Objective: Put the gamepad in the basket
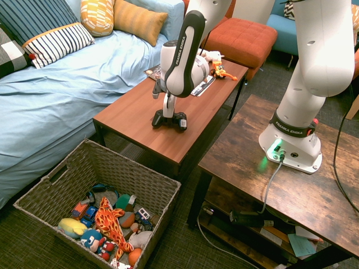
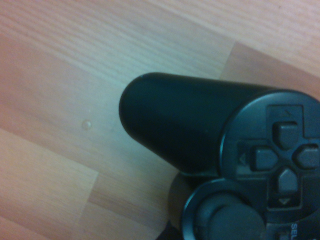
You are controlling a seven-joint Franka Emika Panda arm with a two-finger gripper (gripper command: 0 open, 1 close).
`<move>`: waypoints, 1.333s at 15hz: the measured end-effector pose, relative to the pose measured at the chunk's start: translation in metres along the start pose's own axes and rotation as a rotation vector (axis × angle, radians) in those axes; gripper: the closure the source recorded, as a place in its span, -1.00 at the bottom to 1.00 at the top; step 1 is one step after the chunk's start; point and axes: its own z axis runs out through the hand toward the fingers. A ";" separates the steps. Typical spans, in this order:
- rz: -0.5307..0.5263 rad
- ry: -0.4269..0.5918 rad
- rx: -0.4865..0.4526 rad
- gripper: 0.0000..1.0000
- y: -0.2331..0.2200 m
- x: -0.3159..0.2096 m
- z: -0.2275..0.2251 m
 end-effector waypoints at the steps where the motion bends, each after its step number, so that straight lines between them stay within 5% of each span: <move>1: -0.004 0.010 0.008 1.00 -0.009 0.001 -0.012; 8: 0.026 0.093 0.060 1.00 -0.138 -0.027 -0.063; 15: -0.045 0.085 0.056 1.00 -0.282 -0.092 -0.004; 20: -0.046 0.057 0.014 1.00 -0.329 -0.131 0.070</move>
